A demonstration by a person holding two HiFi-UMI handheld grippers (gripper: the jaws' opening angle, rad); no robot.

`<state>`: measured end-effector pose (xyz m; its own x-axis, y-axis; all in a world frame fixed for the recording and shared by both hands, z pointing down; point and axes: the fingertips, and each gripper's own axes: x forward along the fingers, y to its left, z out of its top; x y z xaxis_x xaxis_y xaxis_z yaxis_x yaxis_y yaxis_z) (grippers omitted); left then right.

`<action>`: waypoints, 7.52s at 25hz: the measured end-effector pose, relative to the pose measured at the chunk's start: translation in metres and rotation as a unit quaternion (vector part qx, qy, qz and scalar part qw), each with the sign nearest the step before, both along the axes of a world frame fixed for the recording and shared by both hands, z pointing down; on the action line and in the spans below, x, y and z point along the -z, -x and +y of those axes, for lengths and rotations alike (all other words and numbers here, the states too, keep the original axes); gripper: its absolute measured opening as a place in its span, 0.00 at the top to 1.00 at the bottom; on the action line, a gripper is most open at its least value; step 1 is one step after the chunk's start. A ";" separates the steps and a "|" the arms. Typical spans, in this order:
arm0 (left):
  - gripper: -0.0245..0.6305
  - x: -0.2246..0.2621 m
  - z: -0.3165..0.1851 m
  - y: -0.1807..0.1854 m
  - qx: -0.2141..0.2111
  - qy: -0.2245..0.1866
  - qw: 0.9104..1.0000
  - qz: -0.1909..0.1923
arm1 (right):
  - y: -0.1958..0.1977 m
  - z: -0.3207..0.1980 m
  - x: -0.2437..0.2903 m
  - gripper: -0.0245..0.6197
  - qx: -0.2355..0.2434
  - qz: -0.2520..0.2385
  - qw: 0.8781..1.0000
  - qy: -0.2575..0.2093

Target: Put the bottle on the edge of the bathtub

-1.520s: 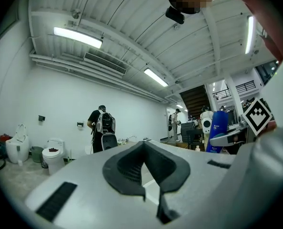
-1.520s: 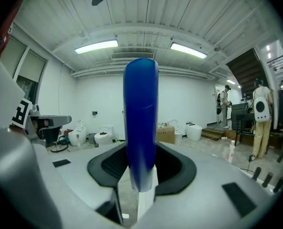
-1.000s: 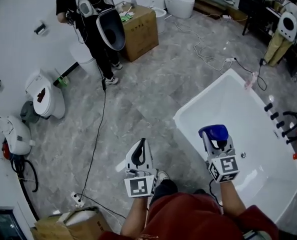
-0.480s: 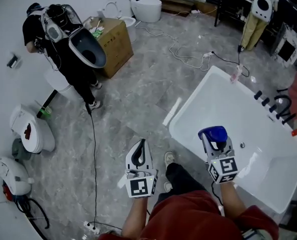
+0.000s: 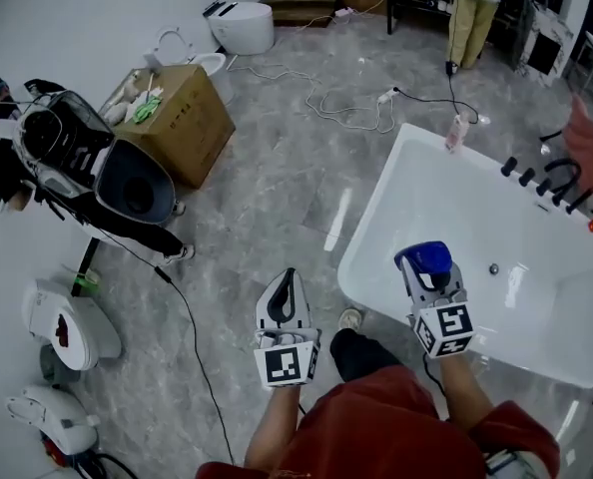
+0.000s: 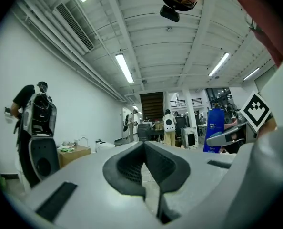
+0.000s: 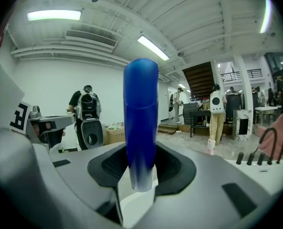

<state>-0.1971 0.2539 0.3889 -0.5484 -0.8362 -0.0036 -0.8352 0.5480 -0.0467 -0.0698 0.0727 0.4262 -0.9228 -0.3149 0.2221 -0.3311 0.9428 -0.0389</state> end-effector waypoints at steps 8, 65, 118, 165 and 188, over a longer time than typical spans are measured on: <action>0.96 -0.004 -0.096 0.066 -0.088 0.007 0.996 0.003 | 0.038 -0.070 -0.014 0.73 -0.085 0.009 0.996 0.016; 0.96 -0.299 -0.553 0.237 -0.352 0.145 0.917 0.120 | 0.224 -0.482 -0.315 0.73 -0.300 0.139 0.938 0.099; 0.96 -0.253 -0.469 0.140 -0.353 0.186 0.901 0.169 | 0.080 -0.311 -0.294 0.62 -0.343 0.153 0.910 0.173; 0.96 0.084 -0.314 0.061 -0.302 -0.057 0.948 -0.079 | -0.054 -0.215 0.103 0.67 -0.346 0.003 0.925 -0.158; 0.96 0.083 -0.289 0.093 -0.267 -0.058 0.958 -0.087 | -0.013 -0.211 0.100 0.96 -0.300 0.004 0.943 -0.147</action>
